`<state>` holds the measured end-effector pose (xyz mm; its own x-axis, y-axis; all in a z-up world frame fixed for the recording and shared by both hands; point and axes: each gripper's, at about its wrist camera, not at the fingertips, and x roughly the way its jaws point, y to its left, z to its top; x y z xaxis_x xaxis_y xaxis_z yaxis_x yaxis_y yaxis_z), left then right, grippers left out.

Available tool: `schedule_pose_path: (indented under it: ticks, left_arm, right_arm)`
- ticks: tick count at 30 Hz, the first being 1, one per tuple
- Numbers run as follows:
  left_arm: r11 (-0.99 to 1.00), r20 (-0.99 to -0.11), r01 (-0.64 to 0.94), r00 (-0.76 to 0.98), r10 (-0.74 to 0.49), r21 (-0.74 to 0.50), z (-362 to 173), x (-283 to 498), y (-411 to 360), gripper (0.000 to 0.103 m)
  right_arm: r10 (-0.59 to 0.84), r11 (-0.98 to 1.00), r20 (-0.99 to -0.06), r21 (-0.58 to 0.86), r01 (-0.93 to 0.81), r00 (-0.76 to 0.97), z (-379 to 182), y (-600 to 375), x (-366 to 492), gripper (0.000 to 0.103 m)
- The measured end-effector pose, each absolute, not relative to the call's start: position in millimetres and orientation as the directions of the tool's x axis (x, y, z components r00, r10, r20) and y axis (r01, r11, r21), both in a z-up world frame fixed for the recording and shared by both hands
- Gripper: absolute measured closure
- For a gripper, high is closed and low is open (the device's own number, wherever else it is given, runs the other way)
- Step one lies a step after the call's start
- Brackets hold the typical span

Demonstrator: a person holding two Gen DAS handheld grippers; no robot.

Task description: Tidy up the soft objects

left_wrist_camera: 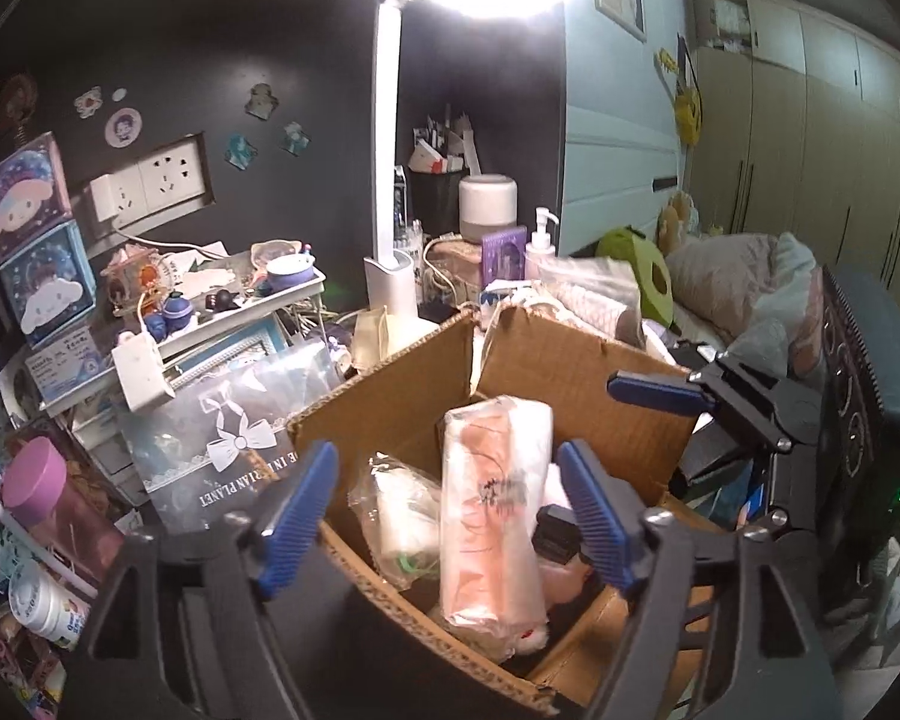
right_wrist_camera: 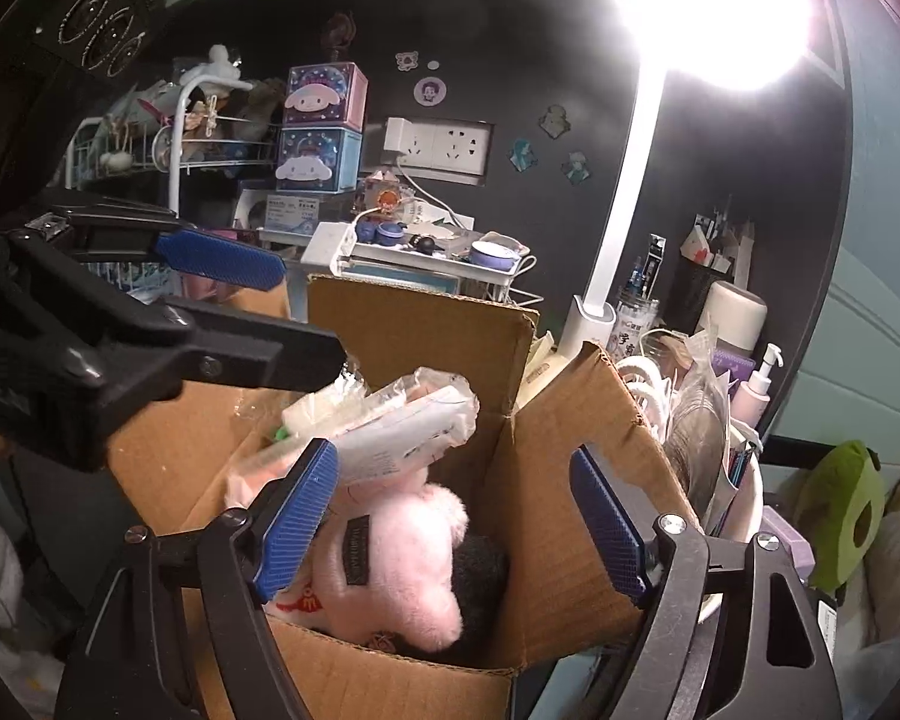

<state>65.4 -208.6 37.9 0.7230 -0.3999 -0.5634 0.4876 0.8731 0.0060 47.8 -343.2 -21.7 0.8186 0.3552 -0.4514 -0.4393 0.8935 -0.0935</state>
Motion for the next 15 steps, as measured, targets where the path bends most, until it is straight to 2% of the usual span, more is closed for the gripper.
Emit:
schedule_pose_path:
  ticks: [6, 9, 12, 15]
  left_arm:
    - [0.909, -0.495, 0.415, 0.785, -0.372, -0.024, 49.0, 49.2, -183.1, 0.004]
    - [0.937, -0.457, 0.348, 0.830, -0.321, -0.025, 52.8, 37.0, -166.5, 0.002]
    - [0.964, -0.429, 0.264, 0.868, -0.251, -0.028, 53.9, 25.0, -148.5, 0.001]
    - [0.986, -0.421, 0.164, 0.894, -0.154, -0.014, 51.4, 17.6, -131.2, 0.001]
  right_arm:
    - [0.382, 0.885, -0.431, -0.085, -0.459, 0.817, -12.6, -341.4, 42.1, 0.026]
    - [0.412, 0.873, -0.410, -0.078, -0.481, 0.813, -5.2, -340.0, 37.9, 0.025]
    - [0.452, 0.857, -0.387, -0.061, -0.512, 0.804, 2.5, -338.5, 35.2, 0.019]
    - [0.506, 0.832, -0.339, -0.050, -0.553, 0.793, 10.1, -337.5, 32.5, 0.008]
